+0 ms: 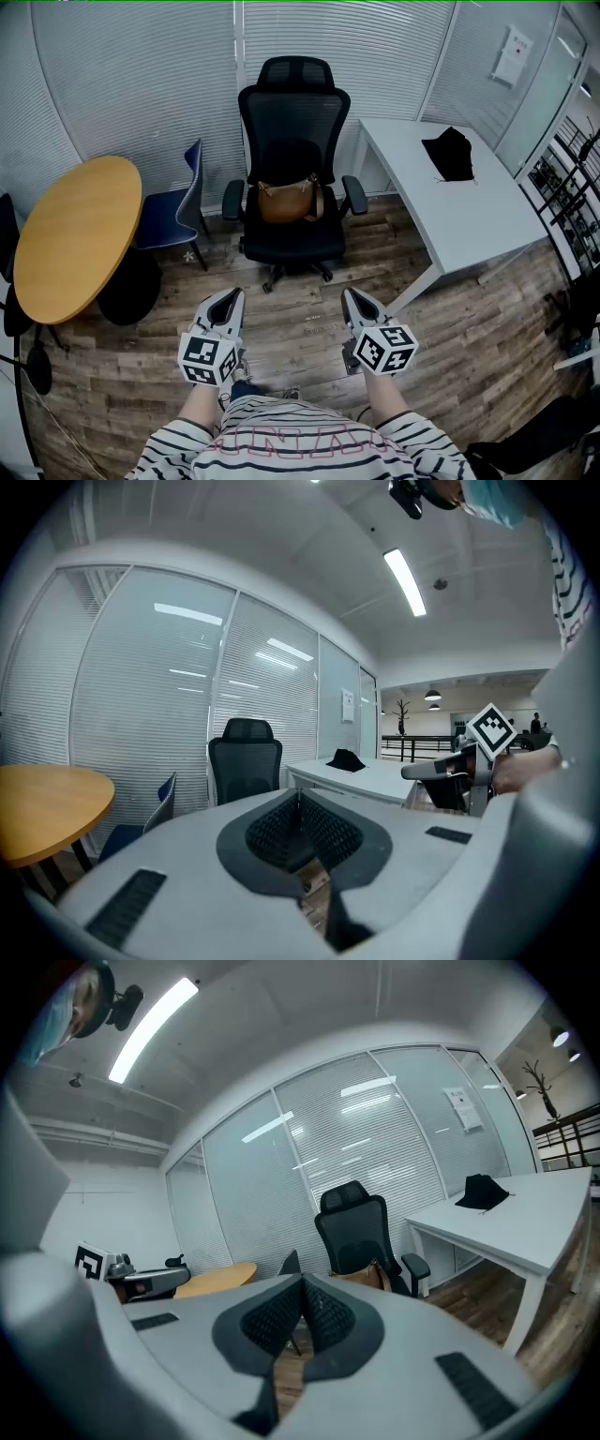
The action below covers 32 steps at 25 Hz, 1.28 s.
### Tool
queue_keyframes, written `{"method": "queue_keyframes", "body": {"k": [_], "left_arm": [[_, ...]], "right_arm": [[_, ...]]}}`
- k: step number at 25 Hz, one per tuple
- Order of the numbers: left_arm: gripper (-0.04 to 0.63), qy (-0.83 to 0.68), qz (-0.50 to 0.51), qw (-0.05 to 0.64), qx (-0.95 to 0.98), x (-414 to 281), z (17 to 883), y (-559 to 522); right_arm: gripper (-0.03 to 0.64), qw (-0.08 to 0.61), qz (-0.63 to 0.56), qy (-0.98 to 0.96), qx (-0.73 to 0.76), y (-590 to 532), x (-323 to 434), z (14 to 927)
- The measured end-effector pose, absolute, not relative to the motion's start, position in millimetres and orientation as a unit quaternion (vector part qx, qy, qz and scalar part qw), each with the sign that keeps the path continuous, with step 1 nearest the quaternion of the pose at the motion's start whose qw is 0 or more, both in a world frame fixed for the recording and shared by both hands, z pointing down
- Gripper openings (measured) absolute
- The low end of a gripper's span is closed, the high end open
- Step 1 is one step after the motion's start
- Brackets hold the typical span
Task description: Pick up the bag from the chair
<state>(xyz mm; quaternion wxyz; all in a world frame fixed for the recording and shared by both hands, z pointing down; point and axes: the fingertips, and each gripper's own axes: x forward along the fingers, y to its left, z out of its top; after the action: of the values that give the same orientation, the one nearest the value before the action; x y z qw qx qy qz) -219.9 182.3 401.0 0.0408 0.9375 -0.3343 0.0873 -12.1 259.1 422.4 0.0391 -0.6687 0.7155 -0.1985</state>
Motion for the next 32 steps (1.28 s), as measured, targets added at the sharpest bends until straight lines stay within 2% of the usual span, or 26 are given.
{"method": "queue_keyframes", "body": {"k": [8,10,11,12,13,14,23,32], "left_arm": [[0.029,-0.317,0.078,0.037,0.944,-208.1,398.3,189.7],[0.049,-0.309,0.074,0.042,0.947,-204.4,398.5,189.8],[0.114,-0.305,0.074,0.047,0.948,-202.5,400.1,189.0],[0.193,-0.302,0.076,0.053,0.949,-200.6,402.6,187.6],[0.223,-0.299,0.080,0.058,0.949,-198.7,405.7,185.7],[0.226,-0.296,0.086,0.061,0.949,-196.9,408.8,183.7],[0.232,-0.283,0.122,0.080,0.948,-172.2,440.9,120.5],[0.236,-0.282,0.124,0.106,0.945,-138.1,444.1,2.9]], "right_arm": [[0.032,0.041,-0.181,0.729,-0.659,260.2,-12.1,420.4],[0.037,0.042,-0.179,0.730,-0.658,258.5,-11.5,421.4],[0.056,0.042,-0.178,0.730,-0.659,257.2,-10.8,422.2],[0.125,0.041,-0.178,0.729,-0.660,255.3,-10.0,423.2],[0.223,0.040,-0.181,0.728,-0.660,253.1,-9.1,424.6],[0.238,0.039,-0.185,0.727,-0.660,250.8,-8.2,426.1],[0.238,0.030,-0.208,0.699,-0.683,204.9,23.6,446.3],[0.238,0.025,-0.213,0.693,-0.689,100.0,48.6,441.7]]}}
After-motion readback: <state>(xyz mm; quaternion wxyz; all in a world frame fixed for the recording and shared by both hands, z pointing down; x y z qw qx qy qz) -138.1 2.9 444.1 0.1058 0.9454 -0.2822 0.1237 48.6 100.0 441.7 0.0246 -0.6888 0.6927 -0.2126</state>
